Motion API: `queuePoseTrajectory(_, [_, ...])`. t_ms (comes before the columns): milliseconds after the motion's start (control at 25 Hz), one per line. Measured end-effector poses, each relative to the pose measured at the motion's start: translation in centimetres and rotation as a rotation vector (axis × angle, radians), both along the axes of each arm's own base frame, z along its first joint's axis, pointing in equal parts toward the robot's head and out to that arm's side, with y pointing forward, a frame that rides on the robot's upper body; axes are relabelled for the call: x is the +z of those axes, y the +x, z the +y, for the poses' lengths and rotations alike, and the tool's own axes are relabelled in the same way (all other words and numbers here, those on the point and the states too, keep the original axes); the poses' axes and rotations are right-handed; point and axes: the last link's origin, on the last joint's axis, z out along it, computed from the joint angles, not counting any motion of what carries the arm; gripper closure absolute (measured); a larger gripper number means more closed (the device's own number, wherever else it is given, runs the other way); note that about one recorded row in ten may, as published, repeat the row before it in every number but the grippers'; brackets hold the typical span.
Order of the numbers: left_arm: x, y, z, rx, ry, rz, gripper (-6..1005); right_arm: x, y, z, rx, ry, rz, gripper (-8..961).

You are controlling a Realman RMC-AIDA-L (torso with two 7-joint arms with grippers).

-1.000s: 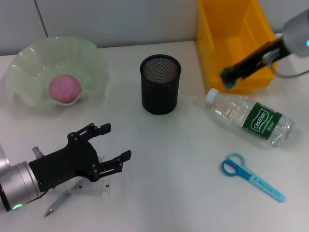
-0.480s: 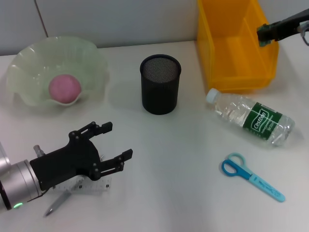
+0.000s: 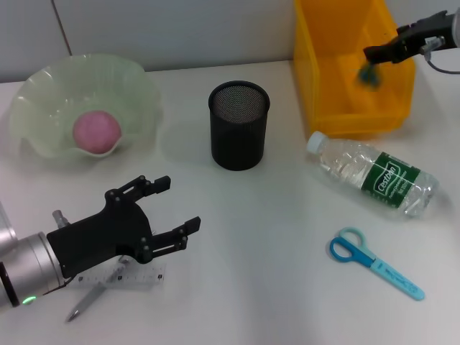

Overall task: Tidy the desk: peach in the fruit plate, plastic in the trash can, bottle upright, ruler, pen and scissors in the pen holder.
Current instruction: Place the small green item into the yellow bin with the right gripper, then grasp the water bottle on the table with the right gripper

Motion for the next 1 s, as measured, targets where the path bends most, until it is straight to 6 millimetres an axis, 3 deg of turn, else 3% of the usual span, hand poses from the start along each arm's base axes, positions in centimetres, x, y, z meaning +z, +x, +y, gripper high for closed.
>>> queuePoseTrajectory(240, [-0.1,-0.1,-0.1,0.004,-0.003,-0.001,148,-0.1,-0.7,0.1,0.016,-0.007,-0.003,183])
queuePoseTrajectory(440, [-0.1,-0.1,-0.1,0.006,-0.003,-0.002,148,0.9,-2.6,-1.4,0.012,-0.060,0.026,104])
queuePoseTrajectory(560, [-0.1,-0.1,-0.1,0.006,-0.002,-0.002,148,1.4,-3.5,-2.4,0.000,-0.099,0.039,104])
queuePoseTrajectory(640, [-0.1,-0.1,-0.1,0.006,0.000,-0.003,148,2.2,-4.7,-4.1,-0.017,-0.152,0.073,104])
queuePoseTrajectory(840, [-0.1,-0.1,-0.1,0.008,-0.001,-0.003,148,3.6,-5.3,-6.6,-0.045,-0.252,0.123,104])
queuePoseTrajectory(1000, [-0.1,-0.1,-0.1,0.007,-0.001,-0.004,148,4.3,-5.2,-7.4,-0.074,-0.274,0.124,105])
